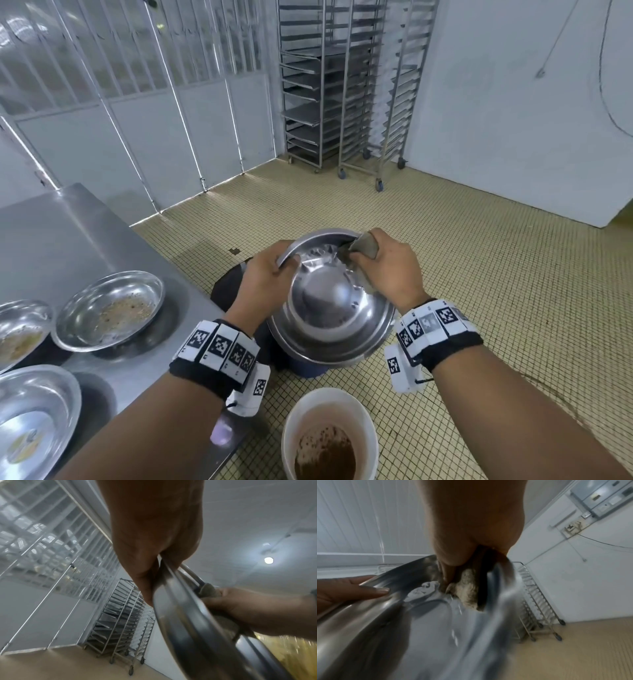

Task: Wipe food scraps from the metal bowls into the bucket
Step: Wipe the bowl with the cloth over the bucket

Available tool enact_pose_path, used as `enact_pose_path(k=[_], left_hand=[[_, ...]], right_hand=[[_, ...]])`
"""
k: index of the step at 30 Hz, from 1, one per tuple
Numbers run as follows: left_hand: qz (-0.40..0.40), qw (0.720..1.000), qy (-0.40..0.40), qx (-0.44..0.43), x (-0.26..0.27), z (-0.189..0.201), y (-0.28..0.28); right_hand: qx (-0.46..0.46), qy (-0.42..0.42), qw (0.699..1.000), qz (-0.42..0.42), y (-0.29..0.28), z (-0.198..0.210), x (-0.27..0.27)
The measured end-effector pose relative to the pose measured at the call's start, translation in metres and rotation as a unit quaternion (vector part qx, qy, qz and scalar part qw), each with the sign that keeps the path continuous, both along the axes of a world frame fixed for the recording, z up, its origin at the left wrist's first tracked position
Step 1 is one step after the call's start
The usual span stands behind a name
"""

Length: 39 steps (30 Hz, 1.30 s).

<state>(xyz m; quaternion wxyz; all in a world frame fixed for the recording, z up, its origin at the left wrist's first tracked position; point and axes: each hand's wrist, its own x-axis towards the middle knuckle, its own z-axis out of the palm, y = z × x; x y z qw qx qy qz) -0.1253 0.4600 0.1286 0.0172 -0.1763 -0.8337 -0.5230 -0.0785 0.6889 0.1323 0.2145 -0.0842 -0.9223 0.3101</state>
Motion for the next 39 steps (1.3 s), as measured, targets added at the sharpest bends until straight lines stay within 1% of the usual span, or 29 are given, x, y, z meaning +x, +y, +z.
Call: enact_pose_path(k=[3,5,7,9,11,14,16,18,20,23,25,26,28,31,33,34,36,38,39], left_hand=[[0.080,0.992,-0.005,0.097,-0.001,0.003,-0.002],[0.100,0.986,0.002,0.134,0.002,0.003,0.001],[0.094,0.986,0.009,0.138,0.007,0.002,0.003],[0.084,0.992,0.015,0.092,0.007,-0.001,0.001],[0.054,0.998,0.008,0.035,0.003,0.001,-0.002],[-0.012,0.999,0.021,-0.031,0.000,0.012,-0.006],[-0.049,0.998,0.031,-0.036,-0.001,0.019,-0.005],[-0.063,0.997,0.034,-0.010,-0.002,0.018,-0.005],[-0.050,0.998,0.031,0.033,-0.004,0.014,-0.005],[0.006,0.996,0.023,0.090,-0.006,0.011,-0.004],[0.045,0.993,0.019,0.106,-0.007,0.010,-0.005],[0.054,0.993,0.022,0.099,-0.008,0.009,-0.006],[0.046,0.996,0.026,0.068,-0.006,0.008,-0.005],[0.003,1.000,0.023,0.015,-0.002,0.010,-0.002],[-0.003,1.000,0.016,0.012,-0.001,0.011,0.000],[0.002,1.000,0.014,0.022,-0.001,0.013,0.000],[0.019,0.998,0.014,0.063,-0.001,0.015,-0.001],[0.047,0.992,0.003,0.119,0.000,0.017,-0.001],[0.059,0.989,0.001,0.133,0.000,0.017,-0.002]], right_hand=[[-0.126,-0.011,0.992,-0.014,-0.002,-0.013,0.007],[-0.160,-0.016,0.987,-0.020,-0.003,-0.021,0.009],[-0.159,-0.007,0.987,-0.024,-0.001,-0.019,0.007],[-0.163,0.006,0.987,-0.013,0.005,-0.014,0.003],[-0.130,0.012,0.991,0.003,0.014,-0.009,0.000],[-0.033,0.003,0.998,0.056,0.019,-0.004,-0.001],[0.024,0.006,0.997,0.079,0.015,-0.002,0.000],[0.043,0.018,0.996,0.074,0.012,-0.002,0.000],[0.007,0.040,0.997,0.058,0.009,-0.003,0.000],[-0.096,0.077,0.992,0.020,0.004,-0.011,0.001],[-0.162,0.068,0.984,0.007,0.000,-0.016,0.005],[-0.177,0.062,0.982,0.006,-0.001,-0.018,0.005],[-0.175,0.058,0.983,0.006,0.001,-0.015,0.004],[-0.125,0.046,0.990,0.036,0.008,-0.001,-0.004],[-0.092,0.040,0.993,0.055,0.009,0.008,-0.005],[-0.094,0.044,0.993,0.056,0.009,0.008,-0.005],[-0.143,0.051,0.988,0.036,0.007,0.003,-0.002],[-0.209,0.043,0.977,0.002,0.003,-0.008,0.003],[-0.229,0.038,0.973,-0.011,0.001,-0.014,0.004]])
